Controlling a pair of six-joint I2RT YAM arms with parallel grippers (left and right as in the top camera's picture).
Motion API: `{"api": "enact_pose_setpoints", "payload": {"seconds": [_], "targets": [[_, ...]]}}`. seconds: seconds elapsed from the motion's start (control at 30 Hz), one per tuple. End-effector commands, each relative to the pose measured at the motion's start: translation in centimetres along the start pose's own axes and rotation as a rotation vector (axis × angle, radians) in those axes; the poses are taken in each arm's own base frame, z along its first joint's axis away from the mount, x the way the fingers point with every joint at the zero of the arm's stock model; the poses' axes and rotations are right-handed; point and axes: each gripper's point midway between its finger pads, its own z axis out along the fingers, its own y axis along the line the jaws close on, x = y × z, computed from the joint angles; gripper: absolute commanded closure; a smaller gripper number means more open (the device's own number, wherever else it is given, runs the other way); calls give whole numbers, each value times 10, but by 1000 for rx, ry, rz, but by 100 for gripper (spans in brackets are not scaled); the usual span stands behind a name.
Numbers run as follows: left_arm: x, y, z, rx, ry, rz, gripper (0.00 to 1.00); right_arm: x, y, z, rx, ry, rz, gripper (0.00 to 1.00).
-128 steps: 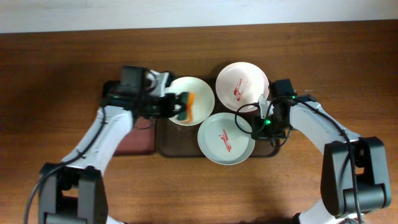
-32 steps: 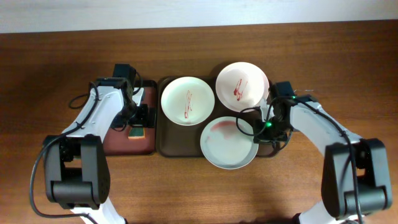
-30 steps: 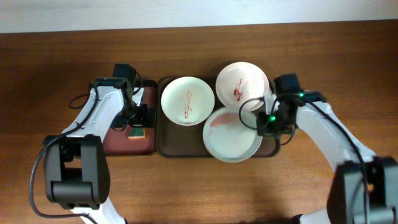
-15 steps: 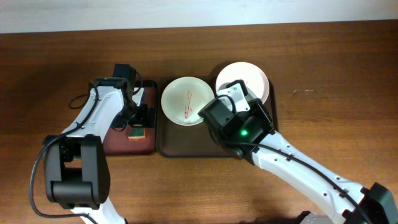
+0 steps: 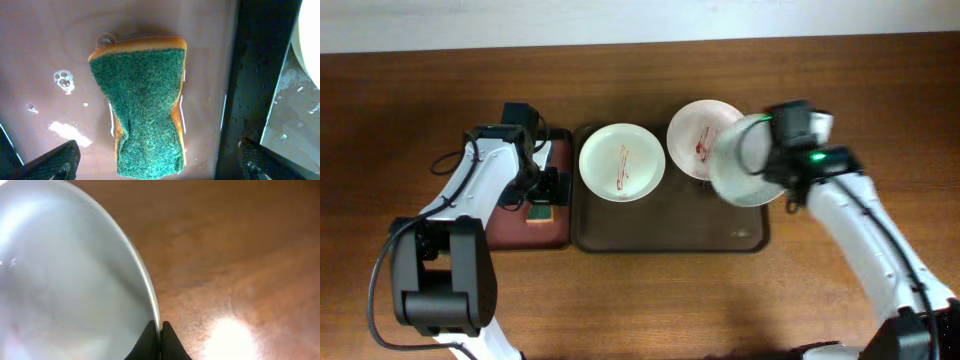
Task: Clean dirty plates on tray and stack at the side
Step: 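Lift the cleaned plate with the right gripper and place it right of the tray, then grip the rim of the left plate with the right gripper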
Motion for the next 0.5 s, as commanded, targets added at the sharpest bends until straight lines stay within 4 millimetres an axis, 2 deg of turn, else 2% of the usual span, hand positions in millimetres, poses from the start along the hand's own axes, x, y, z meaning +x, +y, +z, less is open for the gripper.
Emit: {"api": "enact_pose_setpoints", "payload": {"seconds": [0.0,0.07,0.13,0.2,0.23,0.27,0.3,0.33,0.37,0.4,0.47], "targets": [[-5,0,-4,12,-18,-1,0,-12,-41,15,-216,114,296,96],[-5,0,-4,12,-18,-1,0,-5,-90,41,-237,181,393,96],[-5,0,-4,12,-18,-1,1,13,-128,70,-173,260,489,96],[-5,0,-4,12,-18,-1,0,29,-145,95,-145,322,535,96],[-5,0,-4,12,-18,-1,1,32,-145,101,-146,332,536,95],[-5,0,-4,12,-18,-1,0,31,-143,105,-157,334,534,88],[-5,0,-4,12,-18,-1,0,15,-119,102,-322,285,459,68],[-5,0,-4,12,-18,-1,1,8,-107,97,-399,267,437,60],[-5,0,-4,12,-18,-1,0,-1,-89,89,-496,245,404,58],[-5,0,-4,12,-18,-1,0,-9,-57,76,-615,229,316,56],[-5,0,-4,12,-18,-1,1,-1,15,52,-747,243,88,55]]}}
